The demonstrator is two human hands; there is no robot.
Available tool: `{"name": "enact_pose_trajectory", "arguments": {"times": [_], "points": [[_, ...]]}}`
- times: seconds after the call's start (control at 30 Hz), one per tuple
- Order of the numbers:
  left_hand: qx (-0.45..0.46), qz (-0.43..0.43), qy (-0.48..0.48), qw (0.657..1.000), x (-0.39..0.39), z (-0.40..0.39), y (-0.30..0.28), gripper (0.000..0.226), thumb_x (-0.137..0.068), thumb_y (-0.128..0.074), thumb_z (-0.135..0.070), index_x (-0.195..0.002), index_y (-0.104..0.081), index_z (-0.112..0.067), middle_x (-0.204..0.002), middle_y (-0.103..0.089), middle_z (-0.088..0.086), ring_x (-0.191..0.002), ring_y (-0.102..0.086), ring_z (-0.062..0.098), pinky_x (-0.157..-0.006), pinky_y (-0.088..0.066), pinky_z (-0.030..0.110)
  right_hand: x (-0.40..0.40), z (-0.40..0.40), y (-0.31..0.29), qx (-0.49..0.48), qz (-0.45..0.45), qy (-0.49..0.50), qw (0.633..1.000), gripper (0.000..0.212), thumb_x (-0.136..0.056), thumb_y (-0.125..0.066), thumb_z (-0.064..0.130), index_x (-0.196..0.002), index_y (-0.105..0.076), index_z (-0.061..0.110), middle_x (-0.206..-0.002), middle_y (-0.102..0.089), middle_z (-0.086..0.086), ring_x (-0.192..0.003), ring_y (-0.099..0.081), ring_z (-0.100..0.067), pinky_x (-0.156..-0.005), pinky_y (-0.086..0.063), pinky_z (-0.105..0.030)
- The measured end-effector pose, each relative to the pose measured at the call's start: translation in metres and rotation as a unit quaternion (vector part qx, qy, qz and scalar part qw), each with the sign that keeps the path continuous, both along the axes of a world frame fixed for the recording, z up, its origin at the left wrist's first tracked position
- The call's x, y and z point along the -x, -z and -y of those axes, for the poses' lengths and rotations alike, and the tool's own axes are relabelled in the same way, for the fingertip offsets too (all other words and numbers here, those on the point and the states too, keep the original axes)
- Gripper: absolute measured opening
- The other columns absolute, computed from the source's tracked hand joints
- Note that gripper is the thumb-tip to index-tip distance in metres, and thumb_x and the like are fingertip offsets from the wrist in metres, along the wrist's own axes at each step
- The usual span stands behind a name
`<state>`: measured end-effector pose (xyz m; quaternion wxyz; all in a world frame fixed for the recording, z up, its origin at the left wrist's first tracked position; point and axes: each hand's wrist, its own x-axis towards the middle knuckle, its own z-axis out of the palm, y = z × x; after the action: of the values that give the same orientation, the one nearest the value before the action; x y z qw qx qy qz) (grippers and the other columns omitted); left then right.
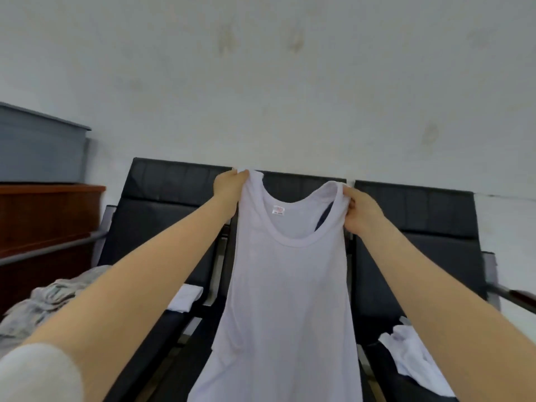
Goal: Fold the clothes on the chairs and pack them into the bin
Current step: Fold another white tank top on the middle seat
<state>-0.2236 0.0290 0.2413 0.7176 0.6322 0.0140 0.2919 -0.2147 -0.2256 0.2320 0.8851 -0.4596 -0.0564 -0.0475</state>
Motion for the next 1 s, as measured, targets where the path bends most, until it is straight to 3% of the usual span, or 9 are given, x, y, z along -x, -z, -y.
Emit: {"name": "enact_pose_trajectory", "arguments": {"times": [0.1,0.2,0.33,0.47,0.57,0.63,0.73,0.9,1.0], "points": [[-0.041,-0.113,0.008,0.993,-0.031,0.001,0.050,0.020,-0.091,-0.059,-0.020,-0.104,-0.061,-0.006,-0.101,-0.062,0.007,-0.095,-0.059,0.023,-0.082,-0.047,0.029,-0.025,0.001,0.052,0.130,-0.067,0.079,0.986,0.047,-0.085,-0.072,0.016,-0.127,-0.057,0.002,-0.123,-0.063,-0.013,-0.107,-0.061,-0.026,-0.095,-0.050,-0.036],[-0.084,-0.171,0.036,0.981,-0.058,0.001,0.105,0.008,-0.088,-0.060,-0.013,-0.081,-0.060,-0.010,-0.085,-0.060,0.006,-0.090,-0.056,0.023,-0.083,-0.046,0.031,-0.053,0.003,0.106,0.263,-0.136,0.142,0.944,0.044,-0.083,-0.074,0.019,-0.121,-0.060,0.002,-0.094,-0.061,-0.008,-0.079,-0.054,-0.021,-0.067,-0.046,-0.030],[-0.129,-0.244,0.003,0.961,-0.087,-0.003,0.162,0.012,-0.084,-0.063,-0.018,-0.074,-0.059,-0.015,-0.069,-0.052,0.002,-0.065,-0.049,0.019,-0.062,-0.043,0.027,-0.087,0.010,0.165,0.231,-0.195,0.033,0.953,0.030,-0.088,-0.067,0.010,-0.116,-0.061,0.003,-0.073,-0.051,-0.003,-0.053,-0.040,-0.010,-0.034,-0.028,-0.018],[-0.084,-0.304,0.000,0.949,-0.135,-0.013,0.205,0.012,-0.090,-0.060,-0.017,-0.101,-0.062,-0.012,-0.082,-0.055,0.007,-0.060,-0.049,0.015,-0.045,-0.040,0.019,-0.132,0.011,0.209,0.081,-0.190,0.033,0.978,0.024,-0.091,-0.061,0.004,-0.115,-0.058,0.004,-0.101,-0.061,-0.008,-0.083,-0.064,-0.017,-0.069,-0.053,-0.022],[-0.065,-0.297,0.018,0.952,-0.172,-0.017,0.223,0.027,-0.092,-0.059,-0.011,-0.118,-0.058,-0.005,-0.092,-0.054,0.006,-0.074,-0.057,0.017,-0.063,-0.056,0.024,-0.165,0.005,0.229,0.075,-0.186,0.018,0.980,0.010,-0.092,-0.060,0.004,-0.101,-0.060,0.002,-0.115,-0.062,-0.012,-0.100,-0.063,-0.023,-0.085,-0.053,-0.030],[-0.152,-0.293,-0.001,0.944,-0.200,-0.020,0.232,0.031,-0.096,-0.053,-0.019,-0.123,-0.055,-0.004,-0.088,-0.052,0.003,-0.067,-0.052,0.013,-0.067,-0.051,0.024,-0.190,0.000,0.239,0.068,-0.194,0.010,0.979,0.015,-0.094,-0.058,0.005,-0.108,-0.059,0.001,-0.124,-0.059,-0.013,-0.112,-0.060,-0.024,-0.093,-0.052,-0.031],[-0.184,-0.304,-0.075,0.932,-0.230,-0.024,0.238,0.034,-0.096,-0.049,-0.037,-0.111,-0.058,-0.008,-0.080,-0.049,0.003,-0.064,-0.048,0.015,-0.061,-0.038,0.023,-0.228,-0.009,0.252,0.060,-0.196,0.043,0.978,0.032,-0.090,-0.060,-0.001,-0.122,-0.056,0.000,-0.125,-0.060,-0.014,-0.105,-0.063,-0.024,-0.085,-0.054,-0.028],[-0.215,-0.298,-0.074,0.927,-0.276,-0.018,0.272,0.029,-0.095,-0.053,-0.023,-0.115,-0.059,-0.003,-0.109,-0.061,0.013,-0.100,-0.061,0.028,-0.085,-0.046,0.027,-0.273,-0.018,0.275,0.078,-0.220,0.076,0.969,0.042,-0.093,-0.057,0.003,-0.134,-0.048,0.001,-0.135,-0.054,-0.015,-0.121,-0.057,-0.025,-0.080,-0.055,-0.023],[-0.220,-0.319,-0.028,0.922,-0.288,-0.013,0.304,0.029,-0.093,-0.057,-0.015,-0.118,-0.057,0.001,-0.107,-0.059,0.013,-0.094,-0.061,0.025,-0.081,-0.050,0.028,-0.282,-0.018,0.297,0.099,-0.256,0.055,0.960,0.040,-0.094,-0.057,0.003,-0.132,-0.049,-0.001,-0.129,-0.056,-0.016,-0.116,-0.059,-0.028,-0.071,-0.055,-0.023]]}}
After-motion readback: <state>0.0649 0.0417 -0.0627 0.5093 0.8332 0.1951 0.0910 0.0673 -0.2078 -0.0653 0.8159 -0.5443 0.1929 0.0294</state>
